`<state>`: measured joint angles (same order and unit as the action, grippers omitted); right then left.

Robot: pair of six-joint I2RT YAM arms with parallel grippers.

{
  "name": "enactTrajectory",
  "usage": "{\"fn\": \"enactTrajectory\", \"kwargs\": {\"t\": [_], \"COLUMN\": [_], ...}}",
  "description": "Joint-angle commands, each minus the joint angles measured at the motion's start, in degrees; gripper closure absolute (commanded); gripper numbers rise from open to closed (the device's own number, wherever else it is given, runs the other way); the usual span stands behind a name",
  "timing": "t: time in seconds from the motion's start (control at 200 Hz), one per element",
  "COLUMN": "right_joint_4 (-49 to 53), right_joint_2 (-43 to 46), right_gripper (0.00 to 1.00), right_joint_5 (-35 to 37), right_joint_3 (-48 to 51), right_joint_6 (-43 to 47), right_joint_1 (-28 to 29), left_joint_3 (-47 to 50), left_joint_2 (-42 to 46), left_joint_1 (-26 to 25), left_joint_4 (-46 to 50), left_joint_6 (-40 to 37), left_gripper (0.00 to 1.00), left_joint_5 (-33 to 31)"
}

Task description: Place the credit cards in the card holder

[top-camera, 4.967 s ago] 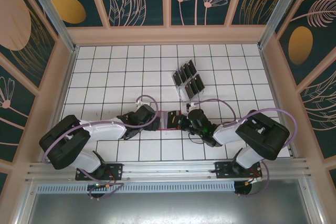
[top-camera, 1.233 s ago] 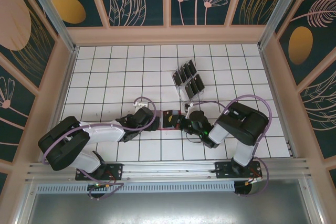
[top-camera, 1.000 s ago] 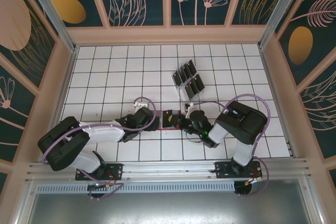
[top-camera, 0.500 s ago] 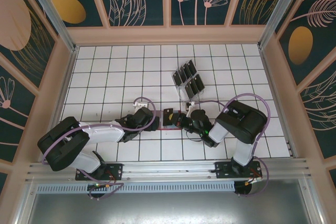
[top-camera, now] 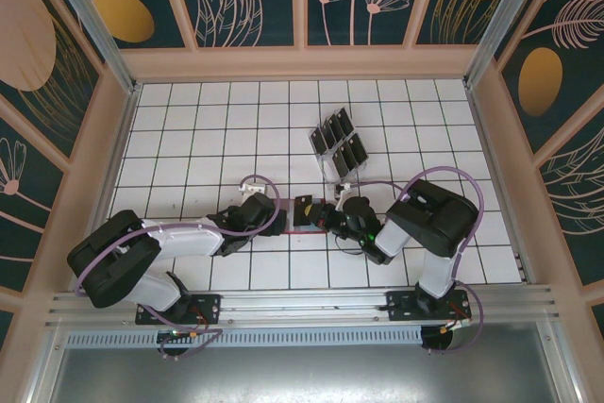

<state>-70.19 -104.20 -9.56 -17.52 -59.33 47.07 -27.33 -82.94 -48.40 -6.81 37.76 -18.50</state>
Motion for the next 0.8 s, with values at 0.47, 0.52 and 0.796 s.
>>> {"fn": "enactTrajectory", "kwargs": {"t": [0.47, 0.52, 0.796], "right_joint_4": [-2.31, -2.38, -2.54], "right_joint_2": [-2.40, -2.18, -1.44], "right_gripper": [1.00, 1.00, 1.00], "right_joint_5": [-3.36, -3.21, -2.30], "right_joint_3": [-1.38, -1.10, 0.02], "right_joint_6": [-0.92, -1.03, -1.77], "right_joint_1": [0.05, 0.17, 0.13], "left_joint_3": [2.81, 2.81, 3.08], "left_joint_2": [-0.61, -0.57, -0.47], "left_joint_1": [-0.13, -0.20, -0.13], "left_joint_4": [4.08, 4.08, 3.73], "left_joint_6": [1.69, 1.66, 1.53], "left_gripper": [0.02, 0.02, 0.02], "left_joint_5": [1.73, 1.74, 1.81]}}
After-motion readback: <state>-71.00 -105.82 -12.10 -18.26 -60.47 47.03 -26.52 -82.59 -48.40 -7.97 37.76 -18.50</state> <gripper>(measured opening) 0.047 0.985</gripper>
